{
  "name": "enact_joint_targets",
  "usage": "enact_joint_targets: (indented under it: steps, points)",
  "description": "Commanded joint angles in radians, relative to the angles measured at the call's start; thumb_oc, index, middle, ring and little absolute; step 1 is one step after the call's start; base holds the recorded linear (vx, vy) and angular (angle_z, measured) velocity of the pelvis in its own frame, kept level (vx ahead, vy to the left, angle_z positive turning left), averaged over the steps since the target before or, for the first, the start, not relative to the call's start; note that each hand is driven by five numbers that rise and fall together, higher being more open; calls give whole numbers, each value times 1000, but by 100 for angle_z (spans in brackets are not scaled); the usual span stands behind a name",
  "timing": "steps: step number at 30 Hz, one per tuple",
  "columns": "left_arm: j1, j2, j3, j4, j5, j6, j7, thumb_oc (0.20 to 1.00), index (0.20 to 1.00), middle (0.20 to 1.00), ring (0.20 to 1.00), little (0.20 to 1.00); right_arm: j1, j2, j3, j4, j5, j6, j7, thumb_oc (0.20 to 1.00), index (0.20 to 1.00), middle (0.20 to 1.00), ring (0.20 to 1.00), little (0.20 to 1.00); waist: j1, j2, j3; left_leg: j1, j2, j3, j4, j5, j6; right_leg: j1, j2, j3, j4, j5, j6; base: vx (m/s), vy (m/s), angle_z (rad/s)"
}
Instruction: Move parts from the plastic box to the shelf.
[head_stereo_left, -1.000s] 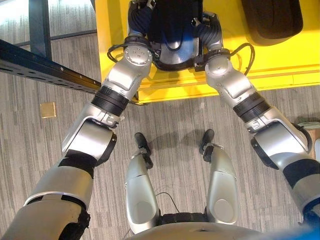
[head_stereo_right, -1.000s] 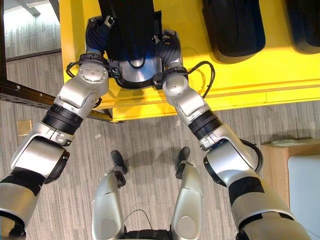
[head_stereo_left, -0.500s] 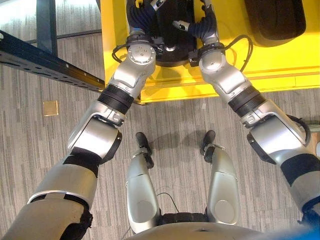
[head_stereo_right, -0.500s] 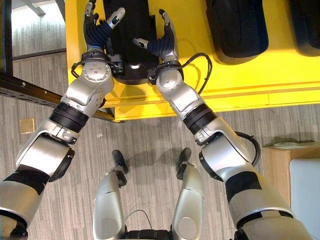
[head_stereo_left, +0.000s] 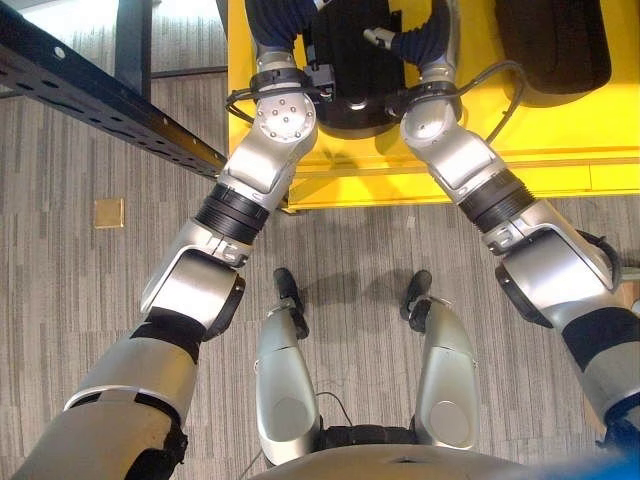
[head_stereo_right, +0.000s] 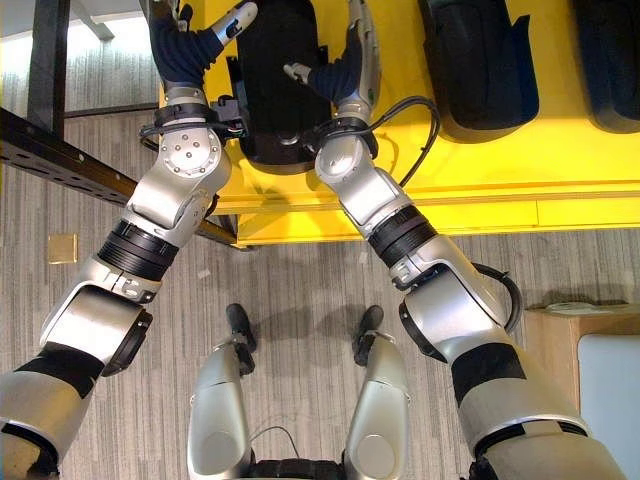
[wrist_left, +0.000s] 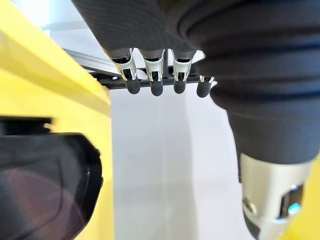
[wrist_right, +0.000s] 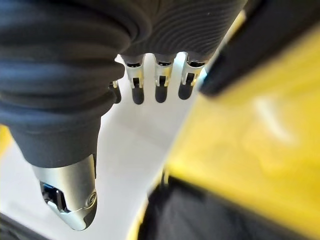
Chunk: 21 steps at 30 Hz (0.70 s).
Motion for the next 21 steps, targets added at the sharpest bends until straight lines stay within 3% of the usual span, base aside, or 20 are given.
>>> enact_joint_targets:
  steps: [1, 3, 6, 10, 16, 18, 20, 21]
  points:
    - [-11, 10, 14, -125, 80, -102, 11, 1000, 1000, 1000, 1000, 1000, -57, -11, -48, -84, -143, -110, -46, 1000, 1000, 1000, 1000, 1000, 7, 23, -38, 38, -2, 55, -30, -54, -4, 30, 34, 12, -36, -55, 63, 0, 0, 0]
    - [18, 13, 24, -170, 105, -126, 5, 1000, 1000, 1000, 1000, 1000, -41, -15, -57, -134, -258, -135, -34, 1000, 1000, 1000, 1000, 1000, 9, 24, -45, 49, -11, 49, -36, -57, -4, 42, 39, 13, -39, -60, 64, 0, 0, 0]
    - [114, 24, 62, -287, 161, -152, -38, 1000, 1000, 1000, 1000, 1000, 27, -41, -80, -287, -350, -104, 29, 1000, 1000, 1000, 1000, 1000, 13, 25, -60, 73, -26, 42, -49, -64, -1, 65, 44, 14, -53, -67, 69, -2, 5, -1]
    - [331, 29, 122, -449, 158, -131, -109, 1000, 1000, 1000, 1000, 1000, 205, -87, -96, -487, -445, -101, 132, 1000, 1000, 1000, 1000, 1000, 10, 19, -88, 127, -44, 33, -85, -70, 3, 121, 51, 10, -98, -71, 77, 4, 31, -2]
    - [711, 34, 212, -658, 185, -158, -208, 1000, 1000, 1000, 1000, 1000, 650, -220, -226, -875, -491, -269, 295, 1000, 1000, 1000, 1000, 1000, -25, 2, -129, 216, -46, 49, -137, -73, 3, 217, 83, 17, -170, -66, 86, 11, 17, -4]
    - [895, 82, 245, -709, 144, -166, -274, 1000, 1000, 1000, 1000, 1000, 917, -331, -312, -1005, -353, -444, 491, 1000, 1000, 1000, 1000, 1000, -54, -11, -162, 289, -45, 74, -166, -74, 3, 293, 99, 19, -216, -60, 91, 27, 61, -21]
    - [928, 97, 250, -712, 114, -167, -293, 1000, 1000, 1000, 1000, 1000, 973, -359, -327, -1021, -313, -495, 596, 1000, 1000, 1000, 1000, 1000, -59, -16, -172, 312, -43, 81, -176, -73, 4, 319, 104, 19, -236, -59, 89, 4, 20, -17]
    - [929, 97, 250, -712, 114, -167, -293, 1000, 1000, 1000, 1000, 1000, 974, -359, -327, -1021, -313, -494, 596, 1000, 1000, 1000, 1000, 1000, -58, -16, -172, 313, -43, 81, -177, -73, 4, 320, 105, 19, -236, -58, 89, 16, 14, -16]
